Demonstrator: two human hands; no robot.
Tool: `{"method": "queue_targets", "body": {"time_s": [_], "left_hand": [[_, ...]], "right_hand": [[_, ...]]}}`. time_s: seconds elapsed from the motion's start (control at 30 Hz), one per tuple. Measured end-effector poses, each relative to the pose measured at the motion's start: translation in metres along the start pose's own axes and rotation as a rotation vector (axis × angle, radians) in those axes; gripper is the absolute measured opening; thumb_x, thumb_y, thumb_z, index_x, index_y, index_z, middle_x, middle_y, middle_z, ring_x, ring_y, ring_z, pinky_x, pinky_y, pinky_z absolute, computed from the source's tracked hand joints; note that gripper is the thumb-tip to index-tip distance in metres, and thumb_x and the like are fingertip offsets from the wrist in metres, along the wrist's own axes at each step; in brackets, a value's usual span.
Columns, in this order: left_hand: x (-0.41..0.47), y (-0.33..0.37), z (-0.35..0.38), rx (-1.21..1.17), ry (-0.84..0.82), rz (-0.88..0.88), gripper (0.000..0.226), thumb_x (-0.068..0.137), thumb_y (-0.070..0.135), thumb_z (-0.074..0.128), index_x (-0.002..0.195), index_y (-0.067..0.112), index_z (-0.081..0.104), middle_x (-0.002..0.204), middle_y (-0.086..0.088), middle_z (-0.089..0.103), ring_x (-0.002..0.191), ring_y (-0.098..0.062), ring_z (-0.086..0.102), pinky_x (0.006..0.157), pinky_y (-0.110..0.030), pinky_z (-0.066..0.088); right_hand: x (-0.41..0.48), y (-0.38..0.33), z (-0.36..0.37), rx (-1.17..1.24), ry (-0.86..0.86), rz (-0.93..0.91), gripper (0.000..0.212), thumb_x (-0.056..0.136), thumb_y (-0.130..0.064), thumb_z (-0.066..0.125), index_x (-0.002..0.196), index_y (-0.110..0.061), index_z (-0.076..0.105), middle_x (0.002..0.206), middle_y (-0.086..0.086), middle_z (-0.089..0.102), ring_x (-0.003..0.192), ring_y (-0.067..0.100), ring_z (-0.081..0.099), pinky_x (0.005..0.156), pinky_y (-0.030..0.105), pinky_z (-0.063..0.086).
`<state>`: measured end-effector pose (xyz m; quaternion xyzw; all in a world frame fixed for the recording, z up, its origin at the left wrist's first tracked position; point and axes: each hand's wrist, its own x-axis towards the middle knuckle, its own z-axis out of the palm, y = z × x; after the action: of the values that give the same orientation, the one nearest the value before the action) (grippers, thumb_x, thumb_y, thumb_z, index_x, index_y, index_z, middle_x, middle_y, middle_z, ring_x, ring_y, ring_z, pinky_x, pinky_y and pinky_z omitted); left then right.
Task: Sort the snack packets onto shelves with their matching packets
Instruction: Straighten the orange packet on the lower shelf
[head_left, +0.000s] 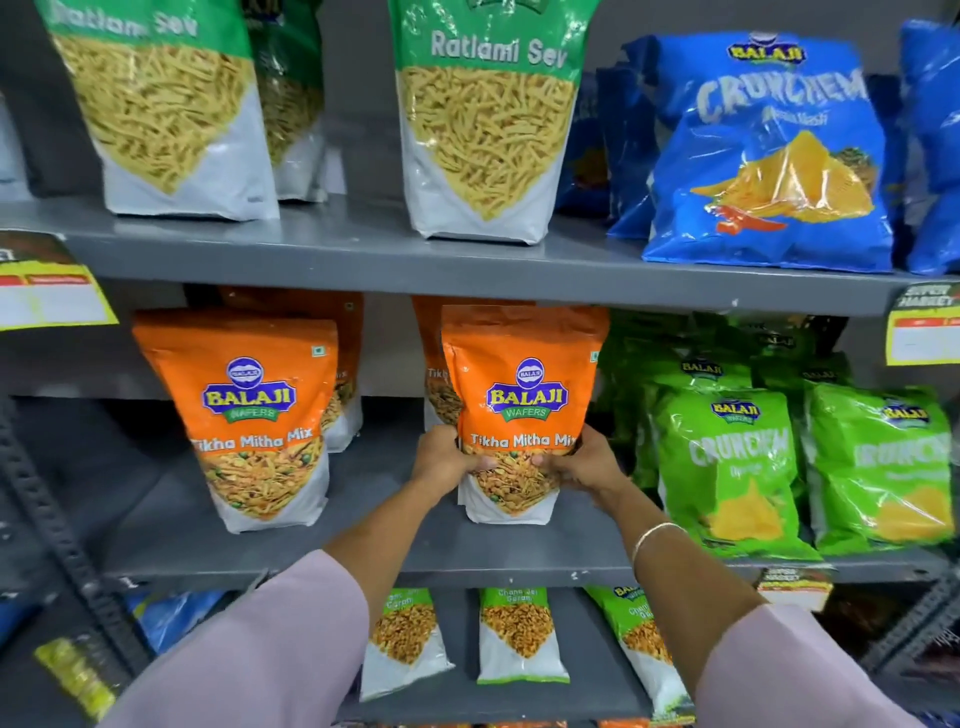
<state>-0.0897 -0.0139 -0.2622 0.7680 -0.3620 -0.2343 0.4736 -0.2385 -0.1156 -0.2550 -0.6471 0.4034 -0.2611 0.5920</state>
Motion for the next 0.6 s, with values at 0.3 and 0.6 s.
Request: {"method": "queue_targets", "body": {"time_s": [0.3, 0.6], "left_hand": [[0.001, -0.033, -0.034, 0.030, 0.054, -0.035, 0.048, 0.069, 0.018, 0.080, 0.112, 0.002, 0.065, 0.122, -0.017, 0.066, 0.108, -0.030, 0.064, 0.086, -0.031, 0.047], [0.008, -0.035, -0.037, 0.018, -0.021, -0.074, 0.055, 0.071, 0.023, 0.078, 0.120, 0.005, 0.059, 0.130, -0.015, 0.062, 0.115, -0.030, 0.060, 0.095, -0.038, 0.048]], "right_hand": [[0.008, 0.005, 0.050, -0.007, -0.064, -0.009, 0.057, 0.070, -0.002, 0.074, 0.122, -0.001, 0.050, 0.126, 0.019, 0.061, 0.115, 0.035, 0.058, 0.091, 0.047, 0.049], [0.018, 0.005, 0.050, -0.019, -0.085, 0.013, 0.063, 0.070, -0.006, 0.075, 0.127, -0.006, 0.046, 0.131, 0.017, 0.057, 0.120, 0.034, 0.055, 0.098, 0.050, 0.045]]}}
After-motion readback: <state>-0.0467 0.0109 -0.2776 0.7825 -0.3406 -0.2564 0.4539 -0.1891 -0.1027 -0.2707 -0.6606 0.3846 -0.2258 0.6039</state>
